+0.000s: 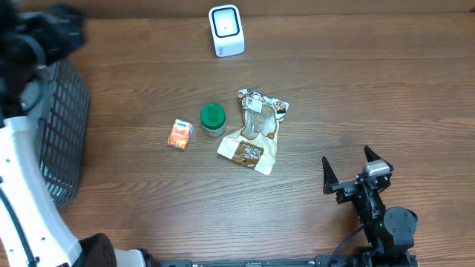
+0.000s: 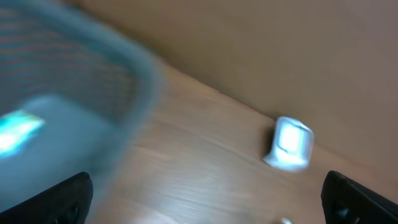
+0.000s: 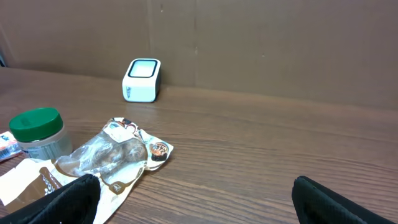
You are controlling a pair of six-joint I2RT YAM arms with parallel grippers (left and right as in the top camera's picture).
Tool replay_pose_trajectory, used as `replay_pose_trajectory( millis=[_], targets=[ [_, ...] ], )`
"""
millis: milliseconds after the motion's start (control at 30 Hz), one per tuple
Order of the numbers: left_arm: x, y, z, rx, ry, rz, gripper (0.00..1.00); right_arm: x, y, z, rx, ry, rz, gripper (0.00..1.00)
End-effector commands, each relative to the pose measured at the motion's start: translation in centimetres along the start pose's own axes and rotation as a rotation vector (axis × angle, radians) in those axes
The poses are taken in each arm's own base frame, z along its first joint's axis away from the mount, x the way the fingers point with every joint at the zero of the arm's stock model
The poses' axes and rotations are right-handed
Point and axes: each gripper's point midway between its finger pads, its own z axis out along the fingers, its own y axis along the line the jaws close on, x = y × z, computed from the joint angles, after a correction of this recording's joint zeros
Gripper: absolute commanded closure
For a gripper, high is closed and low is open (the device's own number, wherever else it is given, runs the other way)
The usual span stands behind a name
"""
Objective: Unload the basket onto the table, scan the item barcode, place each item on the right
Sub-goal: 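Reach the left gripper into the basket toward the green tissue pack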
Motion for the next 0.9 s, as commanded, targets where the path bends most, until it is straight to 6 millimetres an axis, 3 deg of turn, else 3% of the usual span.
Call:
replay_pose_trajectory(
  millis=[0,167,267,500,867],
  targets=[
    [-1.4,6.2,-0.4,-0.17,-0.046,-0.141,0.0,-0.4,0.2,-0.1,-0.009,-0.016,-0.004,0.0],
    [-1.9,12.9,-1.3,-0.366,-0.082,-0.217,0.0,-0.4,0.2,-0.1,-0.009,-0.016,-0.005,0.0],
    [-1.3,16.2,-0.7,-0.481,-0.066,-0.193,0.0,-0.4,0.2,-0.1,-0.009,-0.016,-0.005,0.0],
    [2.0,21.7,4.8,-0.564,0.086,-0.004,0.0,-0.4,0.2,-0.1,-0.009,-0.016,-0.005,0.0],
    [6.8,26.4,14.3,-0.554,0.327,0.17,0.0,-0.4,0.2,-0.1,-0.009,-0.016,-0.005,0.0]
  ],
)
